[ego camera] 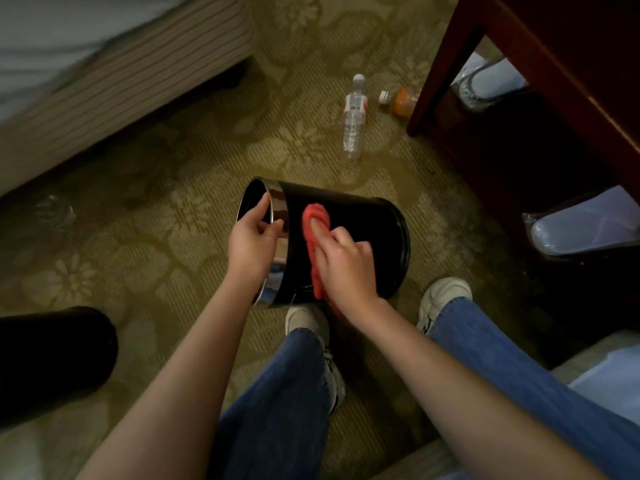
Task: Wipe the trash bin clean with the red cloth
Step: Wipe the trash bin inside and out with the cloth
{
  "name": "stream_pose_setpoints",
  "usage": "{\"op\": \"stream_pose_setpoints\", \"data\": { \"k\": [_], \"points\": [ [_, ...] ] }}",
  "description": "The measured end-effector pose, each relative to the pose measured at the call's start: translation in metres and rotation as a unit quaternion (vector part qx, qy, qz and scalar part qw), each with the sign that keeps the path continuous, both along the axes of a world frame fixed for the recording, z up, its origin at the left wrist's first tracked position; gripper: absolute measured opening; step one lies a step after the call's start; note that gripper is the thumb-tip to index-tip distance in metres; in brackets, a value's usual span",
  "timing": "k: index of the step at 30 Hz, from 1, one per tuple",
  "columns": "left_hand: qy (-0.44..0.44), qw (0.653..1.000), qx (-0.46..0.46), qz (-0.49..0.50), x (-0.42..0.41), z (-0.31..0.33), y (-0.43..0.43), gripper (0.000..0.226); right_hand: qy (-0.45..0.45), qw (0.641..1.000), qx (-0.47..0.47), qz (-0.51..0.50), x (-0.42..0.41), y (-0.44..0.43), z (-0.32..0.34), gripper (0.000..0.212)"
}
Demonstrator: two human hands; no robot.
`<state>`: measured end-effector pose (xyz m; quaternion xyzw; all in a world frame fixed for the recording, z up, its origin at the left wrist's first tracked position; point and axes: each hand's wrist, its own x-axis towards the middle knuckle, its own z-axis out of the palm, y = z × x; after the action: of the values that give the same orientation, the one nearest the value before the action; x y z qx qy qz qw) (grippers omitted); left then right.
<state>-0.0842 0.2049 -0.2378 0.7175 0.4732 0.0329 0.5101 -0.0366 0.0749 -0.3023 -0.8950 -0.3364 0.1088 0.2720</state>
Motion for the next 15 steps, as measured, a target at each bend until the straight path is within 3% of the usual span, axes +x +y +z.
{"op": "stream_pose_setpoints", "data": {
  "k": [4, 6, 12, 15],
  "points": [
    [-0.002, 1.0, -0.012, -0.002, -0.002, 0.0, 0.001, 0.052, 0.112, 0.98, -0.12, -0.115, 0.033, -0.037, -0.024, 0.043],
    [-0.005, 1.0, -0.003, -0.017, 0.0, -0.001, -0.004, 0.052, 0.118, 0.973, -0.141, -0.137, 0.038, -0.043, -0.026, 0.044],
    [-0.022, 1.0, -0.008, -0.02, 0.003, -0.004, -0.002, 0.053, -0.016, 0.999, -0.03, -0.015, -0.005, 0.019, 0.016, 0.045],
    [-0.024, 0.999, -0.014, -0.019, -0.001, -0.002, -0.001, 0.052, -0.039, 0.999, 0.032, 0.008, -0.015, 0.03, 0.018, 0.044]
  ]
}}
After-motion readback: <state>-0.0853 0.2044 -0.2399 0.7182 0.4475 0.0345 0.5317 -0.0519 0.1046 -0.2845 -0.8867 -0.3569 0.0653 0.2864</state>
